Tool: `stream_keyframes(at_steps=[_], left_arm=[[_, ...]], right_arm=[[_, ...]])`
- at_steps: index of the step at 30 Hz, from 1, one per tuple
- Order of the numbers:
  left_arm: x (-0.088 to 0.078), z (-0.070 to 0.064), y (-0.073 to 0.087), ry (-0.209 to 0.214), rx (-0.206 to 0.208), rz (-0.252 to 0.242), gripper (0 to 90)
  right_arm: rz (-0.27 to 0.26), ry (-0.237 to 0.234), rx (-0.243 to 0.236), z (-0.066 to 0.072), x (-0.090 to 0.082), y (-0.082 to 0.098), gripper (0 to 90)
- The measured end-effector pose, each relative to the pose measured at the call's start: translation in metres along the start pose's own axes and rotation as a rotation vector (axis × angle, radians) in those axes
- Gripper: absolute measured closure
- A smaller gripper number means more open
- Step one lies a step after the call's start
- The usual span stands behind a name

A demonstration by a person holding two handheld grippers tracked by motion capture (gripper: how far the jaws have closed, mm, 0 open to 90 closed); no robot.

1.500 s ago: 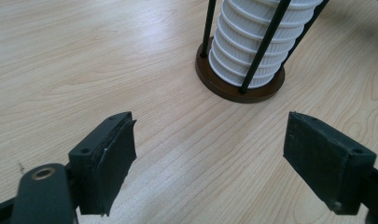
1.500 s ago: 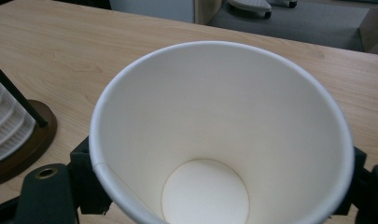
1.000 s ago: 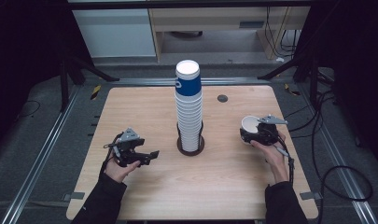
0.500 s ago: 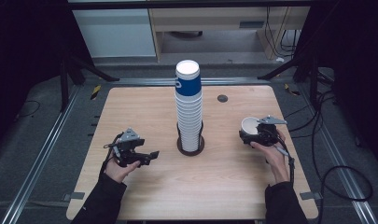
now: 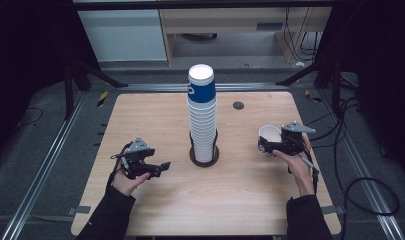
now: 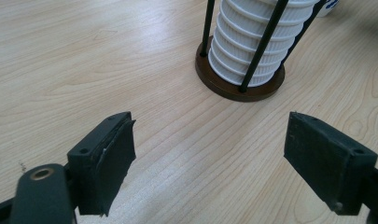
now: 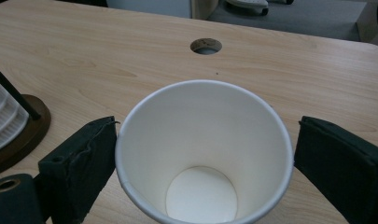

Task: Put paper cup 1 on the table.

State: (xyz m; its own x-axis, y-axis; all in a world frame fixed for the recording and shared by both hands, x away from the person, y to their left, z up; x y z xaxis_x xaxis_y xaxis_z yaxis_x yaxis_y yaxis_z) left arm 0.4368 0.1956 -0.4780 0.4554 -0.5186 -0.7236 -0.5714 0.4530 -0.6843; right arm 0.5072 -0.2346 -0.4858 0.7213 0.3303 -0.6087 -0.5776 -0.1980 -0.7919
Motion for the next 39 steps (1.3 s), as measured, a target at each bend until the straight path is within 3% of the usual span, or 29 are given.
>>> stream_keyframes(at_steps=[6,16,39], left_arm=[[0.0,0.001,0.0,0.0,-0.003,-0.001,15.7],[0.0,-0.001,0.0,-0.001,0.007,0.001,15.8],[-0.001,-0.003,0.0,0.012,0.013,-0.006,16.5]], right_arm=[[-0.04,-0.009,-0.002,0.003,-0.015,-0.011,7.5],[-0.131,-0.098,0.011,0.022,-0.047,-0.038,8.7],[-0.199,-0.193,-0.111,0.078,-0.084,-0.068,7.9]])
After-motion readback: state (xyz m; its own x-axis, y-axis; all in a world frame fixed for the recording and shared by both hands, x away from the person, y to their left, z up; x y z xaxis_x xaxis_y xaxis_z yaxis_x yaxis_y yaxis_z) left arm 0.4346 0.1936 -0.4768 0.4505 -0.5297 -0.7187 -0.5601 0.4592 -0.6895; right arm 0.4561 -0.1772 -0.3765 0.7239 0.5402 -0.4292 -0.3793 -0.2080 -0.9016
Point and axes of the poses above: each handheld gripper's, and its own axes: x roughly forward along the jaws, y roughly out of its underside, z roughly to its left, the point moved 6 cm from there along x, roughly forward along the jaws, and after that the axes turned 9 degrees about z, right-handed, at the moved point
